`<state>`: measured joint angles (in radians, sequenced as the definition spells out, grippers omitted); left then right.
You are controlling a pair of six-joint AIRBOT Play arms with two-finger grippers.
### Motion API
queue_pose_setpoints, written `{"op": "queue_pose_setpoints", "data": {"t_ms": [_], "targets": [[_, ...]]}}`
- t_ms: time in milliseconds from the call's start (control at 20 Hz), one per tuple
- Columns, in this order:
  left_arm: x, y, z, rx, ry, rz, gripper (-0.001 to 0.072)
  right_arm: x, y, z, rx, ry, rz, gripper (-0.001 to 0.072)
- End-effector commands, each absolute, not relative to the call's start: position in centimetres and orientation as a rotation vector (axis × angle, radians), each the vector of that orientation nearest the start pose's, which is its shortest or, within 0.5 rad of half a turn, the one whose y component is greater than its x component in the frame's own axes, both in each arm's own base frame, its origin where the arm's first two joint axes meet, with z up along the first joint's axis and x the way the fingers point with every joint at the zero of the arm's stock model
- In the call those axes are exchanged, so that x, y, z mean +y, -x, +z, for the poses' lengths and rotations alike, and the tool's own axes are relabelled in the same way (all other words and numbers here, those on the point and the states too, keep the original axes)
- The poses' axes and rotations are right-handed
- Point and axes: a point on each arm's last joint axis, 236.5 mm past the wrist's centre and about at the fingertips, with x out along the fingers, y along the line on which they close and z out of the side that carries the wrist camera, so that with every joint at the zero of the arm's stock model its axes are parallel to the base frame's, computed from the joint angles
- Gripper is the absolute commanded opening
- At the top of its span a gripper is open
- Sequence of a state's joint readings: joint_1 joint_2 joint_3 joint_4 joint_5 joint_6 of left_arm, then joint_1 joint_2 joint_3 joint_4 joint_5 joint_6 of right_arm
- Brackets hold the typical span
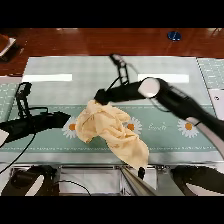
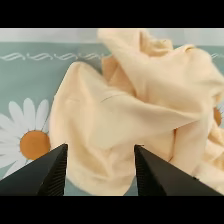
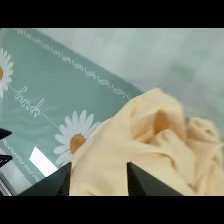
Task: Fold the shirts.
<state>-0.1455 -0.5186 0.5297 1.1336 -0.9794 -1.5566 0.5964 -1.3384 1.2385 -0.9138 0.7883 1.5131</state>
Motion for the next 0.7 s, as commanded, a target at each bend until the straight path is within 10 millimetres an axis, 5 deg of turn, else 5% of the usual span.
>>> {"op": "queue_pose_setpoints", "data": {"t_ms": [0, 100, 200, 250, 450, 650], "targets": [[-11.1, -21.7, 1.6, 1.110, 0.251, -0.345, 0.0508, 22.1, -38.6, 13.1, 0.951, -0.234, 0.598, 0.0406], [-10.9, -19.3, -1.6, 1.234, 0.305, -0.305, 0.0508, 10.5, -39.1, 12.7, 0.981, -0.201, 0.320, 0.0406], [-11.4, -16.9, -5.6, 1.354, 0.413, -0.250, 0.0508, 3.8, -37.3, 10.0, 1.030, -0.299, 0.151, 0.0406], [-12.2, -16.1, -7.0, 1.391, 0.477, -0.252, 0.0507, 2.5, -36.1, 8.2, 1.062, -0.365, 0.114, 0.0406], [-14.2, -19.3, -9.0, 1.286, 0.711, -0.214, 0.0507, 4.0, -32.5, 1.3, 1.179, -0.503, 0.152, 0.0406], [-15.5, -21.4, -9.3, 1.239, 0.786, -0.253, 0.0507, 7.6, -32.0, -2.1, 1.257, -0.512, 0.215, 0.0405]]}}
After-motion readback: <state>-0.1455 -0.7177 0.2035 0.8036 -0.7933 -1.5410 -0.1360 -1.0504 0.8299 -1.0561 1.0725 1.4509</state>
